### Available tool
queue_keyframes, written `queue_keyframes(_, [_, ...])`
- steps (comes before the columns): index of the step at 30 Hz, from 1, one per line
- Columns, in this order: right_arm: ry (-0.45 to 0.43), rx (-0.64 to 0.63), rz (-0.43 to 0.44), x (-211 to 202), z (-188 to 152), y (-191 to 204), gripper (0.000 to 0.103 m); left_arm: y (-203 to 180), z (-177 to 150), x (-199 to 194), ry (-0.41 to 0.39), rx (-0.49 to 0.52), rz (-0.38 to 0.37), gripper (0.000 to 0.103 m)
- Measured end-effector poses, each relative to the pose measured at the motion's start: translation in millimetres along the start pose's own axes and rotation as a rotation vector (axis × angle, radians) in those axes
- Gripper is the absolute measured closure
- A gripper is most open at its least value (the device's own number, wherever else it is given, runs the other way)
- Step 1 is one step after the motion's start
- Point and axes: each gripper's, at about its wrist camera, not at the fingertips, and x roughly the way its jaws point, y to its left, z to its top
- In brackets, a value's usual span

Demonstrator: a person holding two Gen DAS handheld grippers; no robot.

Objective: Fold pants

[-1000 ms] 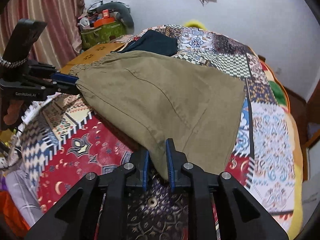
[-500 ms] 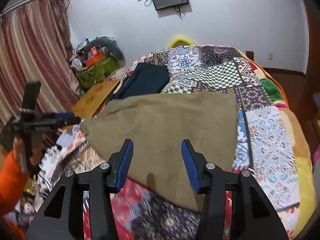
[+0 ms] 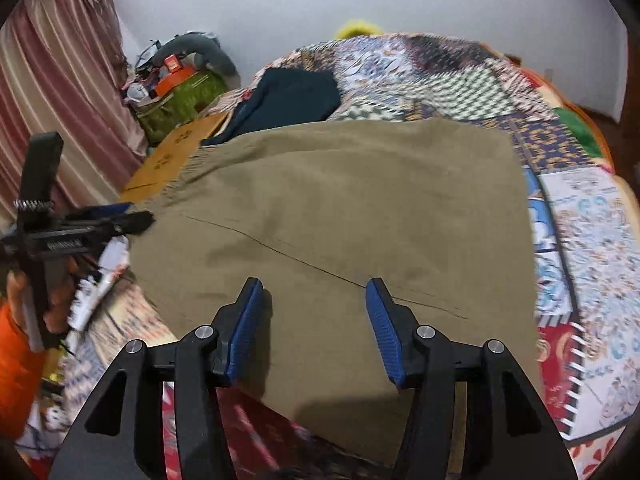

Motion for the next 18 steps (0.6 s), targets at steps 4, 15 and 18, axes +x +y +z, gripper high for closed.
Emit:
queue_keyframes(4, [0.012, 0.041, -0.045, -15, -14, -24, 0.049, -3, -4, -1, -0.022, 0.009, 0.019, 0.015])
queue_keyframes(15, [0.052, 0.115, -0.183, -45, -53, -67, 0.046, 1, -9, 4, -0.005, -0.030, 0.003, 0.015])
queue_keyframes(18, [0.072, 0.146, -0.176, -48, -63, -80, 0.048, -2, -8, 4, 0.000, -0.014, 0.012, 0.015])
